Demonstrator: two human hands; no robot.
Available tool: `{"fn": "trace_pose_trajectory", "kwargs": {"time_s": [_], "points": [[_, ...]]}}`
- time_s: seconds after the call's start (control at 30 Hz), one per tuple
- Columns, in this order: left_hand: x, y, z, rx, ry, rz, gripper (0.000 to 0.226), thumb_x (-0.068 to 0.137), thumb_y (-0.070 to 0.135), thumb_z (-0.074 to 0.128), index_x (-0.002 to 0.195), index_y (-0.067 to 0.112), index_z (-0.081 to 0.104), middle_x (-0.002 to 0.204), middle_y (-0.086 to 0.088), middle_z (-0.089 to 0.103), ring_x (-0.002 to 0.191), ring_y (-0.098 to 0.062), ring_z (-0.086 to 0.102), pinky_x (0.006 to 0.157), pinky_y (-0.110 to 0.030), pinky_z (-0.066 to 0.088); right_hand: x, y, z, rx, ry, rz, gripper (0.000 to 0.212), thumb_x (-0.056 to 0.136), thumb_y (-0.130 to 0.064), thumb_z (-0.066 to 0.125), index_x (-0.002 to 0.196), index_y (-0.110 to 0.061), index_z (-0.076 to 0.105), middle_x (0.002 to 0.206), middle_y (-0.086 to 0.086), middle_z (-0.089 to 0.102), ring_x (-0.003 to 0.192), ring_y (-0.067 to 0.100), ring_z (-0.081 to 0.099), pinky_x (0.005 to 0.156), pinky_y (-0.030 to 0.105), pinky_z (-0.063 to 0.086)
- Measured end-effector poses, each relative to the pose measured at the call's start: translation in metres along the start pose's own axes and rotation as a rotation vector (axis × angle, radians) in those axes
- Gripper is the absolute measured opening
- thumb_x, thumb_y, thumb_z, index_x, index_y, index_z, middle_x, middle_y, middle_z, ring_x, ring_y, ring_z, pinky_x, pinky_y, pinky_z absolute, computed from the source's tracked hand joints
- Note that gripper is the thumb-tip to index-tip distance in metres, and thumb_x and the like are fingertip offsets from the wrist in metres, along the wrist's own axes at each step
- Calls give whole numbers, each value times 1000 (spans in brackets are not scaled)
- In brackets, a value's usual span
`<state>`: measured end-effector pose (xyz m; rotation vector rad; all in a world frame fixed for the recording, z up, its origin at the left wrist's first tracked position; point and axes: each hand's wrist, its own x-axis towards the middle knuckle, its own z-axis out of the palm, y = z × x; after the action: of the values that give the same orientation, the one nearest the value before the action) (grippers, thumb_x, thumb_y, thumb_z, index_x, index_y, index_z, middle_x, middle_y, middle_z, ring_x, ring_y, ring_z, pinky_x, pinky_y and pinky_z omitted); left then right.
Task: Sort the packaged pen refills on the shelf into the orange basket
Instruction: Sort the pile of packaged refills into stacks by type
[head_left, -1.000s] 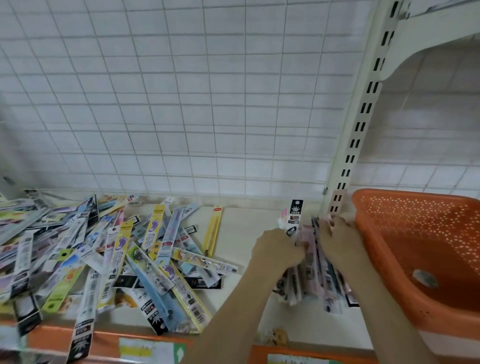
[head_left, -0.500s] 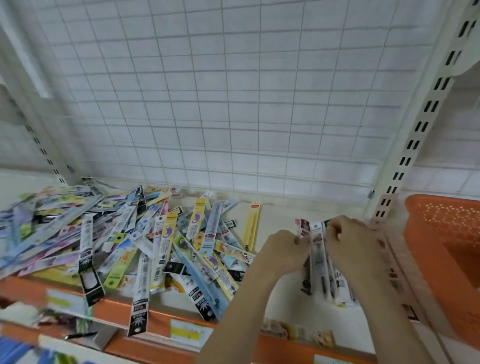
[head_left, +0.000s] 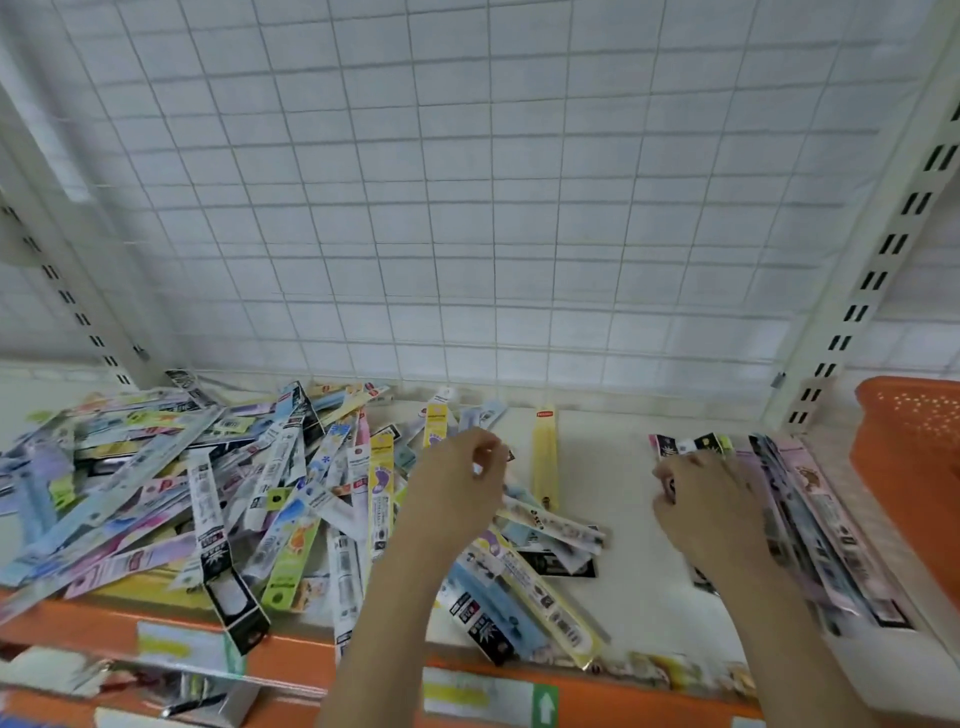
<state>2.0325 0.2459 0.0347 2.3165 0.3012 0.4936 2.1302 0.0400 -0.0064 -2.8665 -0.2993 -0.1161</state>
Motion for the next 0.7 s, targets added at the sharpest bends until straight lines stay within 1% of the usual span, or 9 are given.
{"fn": "trace_pose_trajectory", "kwargs": {"time_s": [0.1,0.2,0.27,0.33,0.4,0.47,0.5,0.63,0.7], "points": [[6,-25,-15,95,14,-30,23,95,20,46,99,7,65,89,-6,68,84,-24,63,78,-34,51,1,-10,-1,7,16,45,30,90,-26,52,119,-21,59,128,5,52,123,26,43,104,36,35],[13,-43,-27,151,6,-94,24,95,23,47,105,10,64,96,-3,68,87,-20,62,80,-31,50,1,-31,1,58,44,-6,30,93,-31,48,118,-20,60,125,3,57,122,25,46,101,36,38],[17,-52,-36,175,6,-108,26,95,26,48,108,11,64,99,-3,69,89,-21,63,83,-34,51,2,-48,2,82,48,-80,29,94,-29,45,117,-19,60,120,2,60,118,23,49,97,35,41],[19,-61,-46,197,10,-127,26,95,26,48,109,12,63,100,-3,69,89,-23,63,82,-34,51,5,-69,3,117,29,-163,26,95,-26,43,113,-18,61,111,1,62,110,22,53,90,34,44],[19,-72,-58,203,27,-156,25,95,25,48,110,12,63,97,-3,66,89,-23,61,78,-30,49,10,-92,3,144,-5,-213,24,95,-24,42,98,-15,64,95,2,63,94,22,57,75,32,48],[16,-84,-71,207,58,-186,25,94,24,49,111,12,62,96,-2,66,88,-22,60,76,-27,45,16,-115,4,136,-44,-210,29,94,-24,41,72,-13,56,70,2,55,67,21,53,53,28,39],[15,-91,-77,218,70,-200,26,94,25,49,112,12,62,98,-3,67,88,-22,60,75,-26,44,20,-127,4,126,-66,-198,33,94,-25,41,63,-14,48,61,1,48,57,19,47,48,25,33],[11,-110,-97,289,91,-274,30,94,28,50,117,13,61,103,-6,68,84,-19,56,72,-24,40,30,-161,14,100,-215,-162,47,93,-41,49,55,-18,32,55,-2,36,47,13,35,46,22,28],[9,-116,-101,320,71,-295,29,94,30,49,115,14,61,95,-3,66,81,-18,54,71,-24,38,29,-171,19,68,-282,-164,50,90,-48,52,56,-19,29,57,-2,35,49,12,33,46,23,27]]}}
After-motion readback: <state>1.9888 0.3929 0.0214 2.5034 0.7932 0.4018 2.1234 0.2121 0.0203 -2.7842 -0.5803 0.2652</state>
